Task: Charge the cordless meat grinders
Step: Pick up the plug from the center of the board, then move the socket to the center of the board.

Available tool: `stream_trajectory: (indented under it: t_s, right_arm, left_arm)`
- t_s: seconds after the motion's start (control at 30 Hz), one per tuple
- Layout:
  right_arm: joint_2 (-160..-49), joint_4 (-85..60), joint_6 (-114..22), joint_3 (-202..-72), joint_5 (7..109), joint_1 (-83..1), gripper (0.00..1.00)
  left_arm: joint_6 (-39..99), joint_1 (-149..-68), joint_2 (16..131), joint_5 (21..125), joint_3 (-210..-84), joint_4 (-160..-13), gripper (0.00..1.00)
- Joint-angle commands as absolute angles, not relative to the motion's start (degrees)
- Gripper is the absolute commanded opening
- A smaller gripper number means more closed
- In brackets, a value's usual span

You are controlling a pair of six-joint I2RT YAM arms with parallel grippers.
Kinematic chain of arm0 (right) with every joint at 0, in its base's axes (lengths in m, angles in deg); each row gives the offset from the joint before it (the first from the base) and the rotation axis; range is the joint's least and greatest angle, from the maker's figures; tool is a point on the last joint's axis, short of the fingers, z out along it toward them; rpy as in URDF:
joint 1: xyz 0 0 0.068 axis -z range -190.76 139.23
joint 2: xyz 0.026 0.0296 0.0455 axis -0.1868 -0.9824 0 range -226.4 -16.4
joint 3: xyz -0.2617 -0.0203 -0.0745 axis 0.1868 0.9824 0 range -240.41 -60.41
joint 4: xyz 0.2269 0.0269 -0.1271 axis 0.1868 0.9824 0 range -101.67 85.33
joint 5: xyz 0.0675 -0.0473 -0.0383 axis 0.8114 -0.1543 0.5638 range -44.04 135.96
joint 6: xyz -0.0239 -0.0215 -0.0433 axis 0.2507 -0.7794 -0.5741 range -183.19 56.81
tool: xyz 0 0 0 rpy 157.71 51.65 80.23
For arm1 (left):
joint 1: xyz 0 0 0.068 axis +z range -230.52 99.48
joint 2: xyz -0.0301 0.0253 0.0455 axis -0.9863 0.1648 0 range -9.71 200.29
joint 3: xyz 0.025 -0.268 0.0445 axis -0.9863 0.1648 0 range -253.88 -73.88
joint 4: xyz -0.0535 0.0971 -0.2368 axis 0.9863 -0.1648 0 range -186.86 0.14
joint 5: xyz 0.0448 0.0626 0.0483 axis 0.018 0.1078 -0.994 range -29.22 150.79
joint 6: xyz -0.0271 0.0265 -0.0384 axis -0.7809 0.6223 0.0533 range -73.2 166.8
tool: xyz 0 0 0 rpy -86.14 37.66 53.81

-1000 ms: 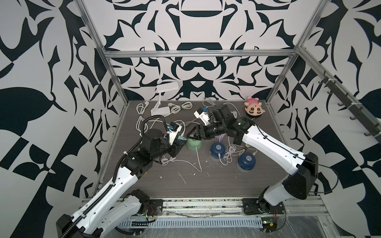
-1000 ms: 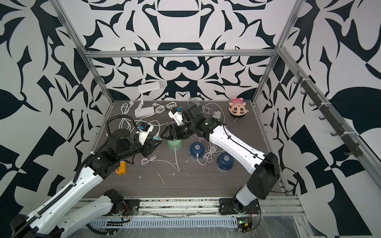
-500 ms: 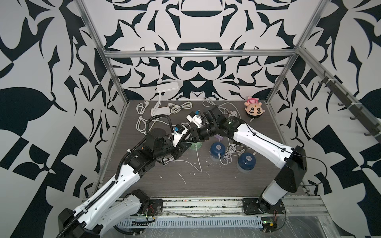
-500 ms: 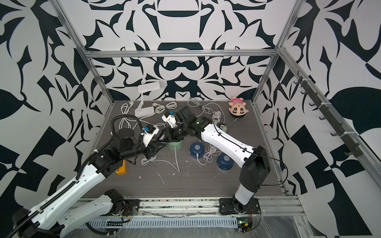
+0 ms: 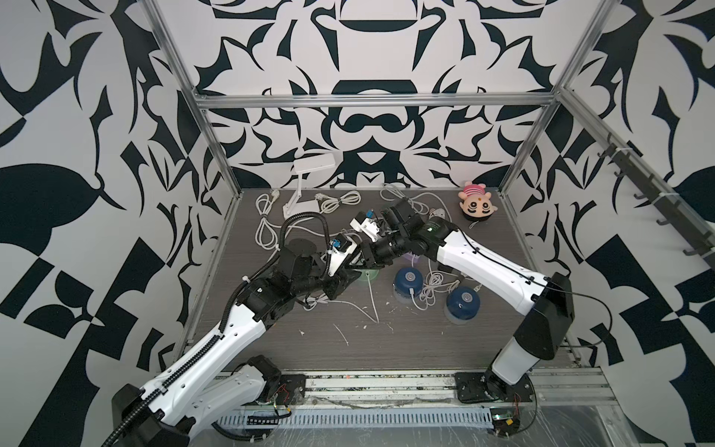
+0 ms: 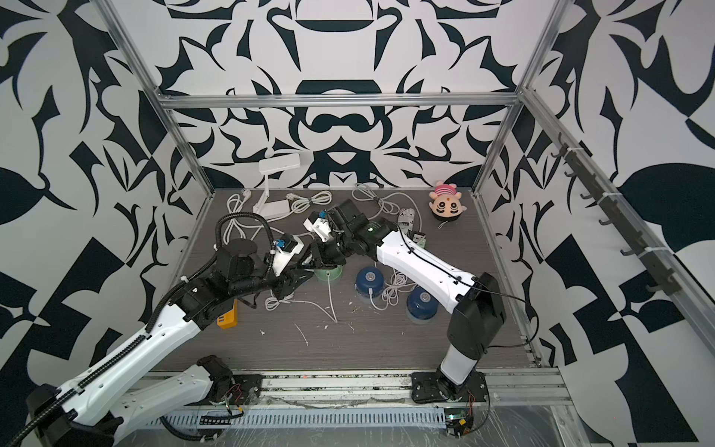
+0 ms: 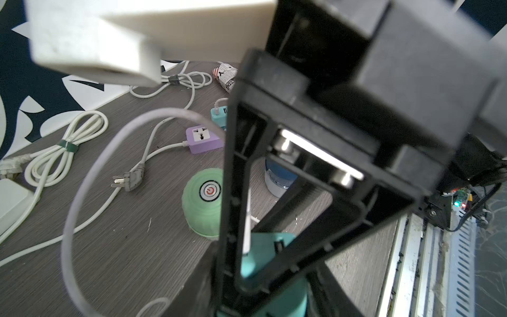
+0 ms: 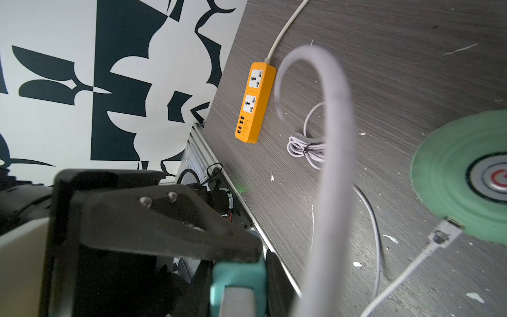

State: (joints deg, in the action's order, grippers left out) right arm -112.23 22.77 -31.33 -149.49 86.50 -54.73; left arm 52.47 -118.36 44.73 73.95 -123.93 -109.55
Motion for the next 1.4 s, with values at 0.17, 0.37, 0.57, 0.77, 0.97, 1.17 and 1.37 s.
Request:
stream_trajectory:
  t_s: [0.17, 0.37, 0.57, 0.77, 0.97, 1.17, 1.37]
  right_arm:
    - [-110.9, 18.1, -31.7, -150.3, 90.3, -54.9, 0.00]
    - [-109.7, 17.9, -31.3, -149.6, 81.3, -51.6, 0.00]
    - [-109.9, 17.4, -31.7, -148.9, 73.6, -48.1, 0.00]
    - [-111.4, 18.4, -33.0, -149.2, 66.4, -47.9, 0.00]
    - [-111.0, 16.8, -32.6, -148.2, 65.4, -49.6, 0.00]
    - [-110.7, 16.7, -33.1, -147.5, 65.5, -52.0, 0.00]
    - [-109.8, 15.3, -32.9, -146.0, 66.5, -53.4, 0.00]
  left_arm:
    - [51.0, -118.2, 44.1, 70.4, -126.2, -109.6, 1.00]
    - [50.4, -118.2, 44.3, 69.5, -126.5, -110.4, 0.99]
    - [46.1, -118.2, 44.6, 63.7, -126.3, -110.3, 0.99]
    - [32.4, -116.8, 45.9, 36.0, -124.9, -110.6, 0.99]
    - [11.4, -96.5, 49.7, 35.6, -123.0, -118.8, 0.99]
    - [2.7, -83.4, 50.6, 35.3, -114.2, -116.7, 0.99]
    - [1.9, -78.6, 56.4, 39.0, -109.2, -113.9, 0.99]
